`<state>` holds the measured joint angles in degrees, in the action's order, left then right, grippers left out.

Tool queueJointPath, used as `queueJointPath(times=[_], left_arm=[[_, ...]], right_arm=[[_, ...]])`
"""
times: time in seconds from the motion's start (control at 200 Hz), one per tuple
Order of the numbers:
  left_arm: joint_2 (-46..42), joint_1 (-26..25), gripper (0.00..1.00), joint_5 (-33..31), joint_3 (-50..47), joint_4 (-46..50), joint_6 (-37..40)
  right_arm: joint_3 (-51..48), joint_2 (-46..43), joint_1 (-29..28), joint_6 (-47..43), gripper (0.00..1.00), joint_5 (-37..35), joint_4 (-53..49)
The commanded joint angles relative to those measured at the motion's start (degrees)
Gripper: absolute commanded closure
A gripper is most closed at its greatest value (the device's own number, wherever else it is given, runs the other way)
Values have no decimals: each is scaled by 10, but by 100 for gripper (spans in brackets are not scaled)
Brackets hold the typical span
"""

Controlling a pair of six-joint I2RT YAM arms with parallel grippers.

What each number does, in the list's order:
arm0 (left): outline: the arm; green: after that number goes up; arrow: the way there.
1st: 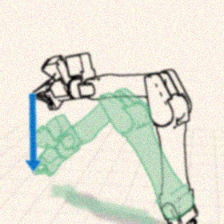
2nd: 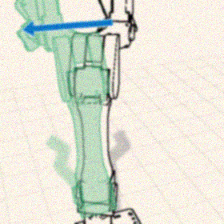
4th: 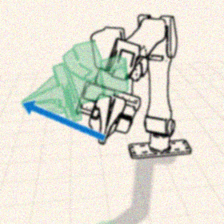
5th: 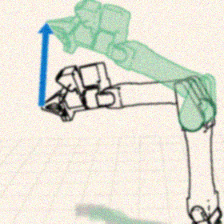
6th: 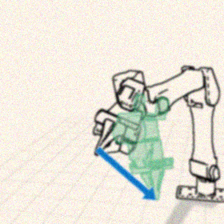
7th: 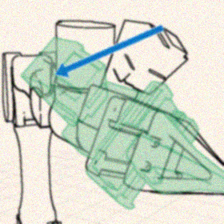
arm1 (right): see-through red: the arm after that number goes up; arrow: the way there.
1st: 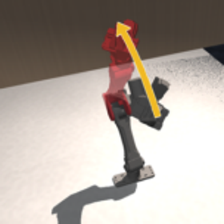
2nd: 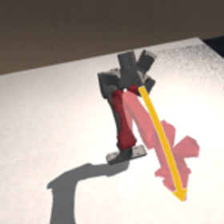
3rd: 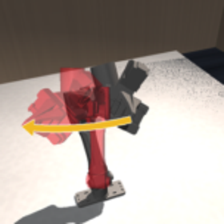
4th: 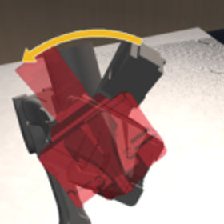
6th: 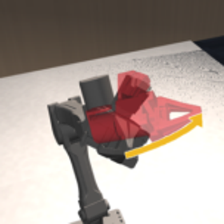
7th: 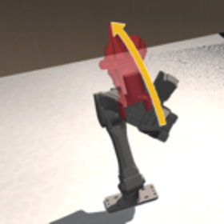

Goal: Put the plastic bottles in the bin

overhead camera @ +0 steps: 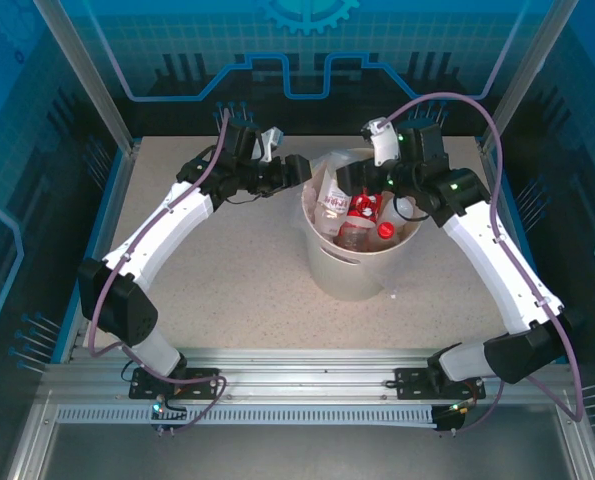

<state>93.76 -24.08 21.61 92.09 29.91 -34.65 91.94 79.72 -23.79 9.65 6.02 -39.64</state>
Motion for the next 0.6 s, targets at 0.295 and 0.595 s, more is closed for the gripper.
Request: queueJointPath(times=[0.295, 0.595], left_arm=[[-55, 38, 10, -10, 47, -42, 21], [-197, 135, 1, -248, -155, -42, 144]], right_arm=[[51, -45, 57, -12, 24, -13, -36], [-106, -139, 298, 0, 17, -48, -19]])
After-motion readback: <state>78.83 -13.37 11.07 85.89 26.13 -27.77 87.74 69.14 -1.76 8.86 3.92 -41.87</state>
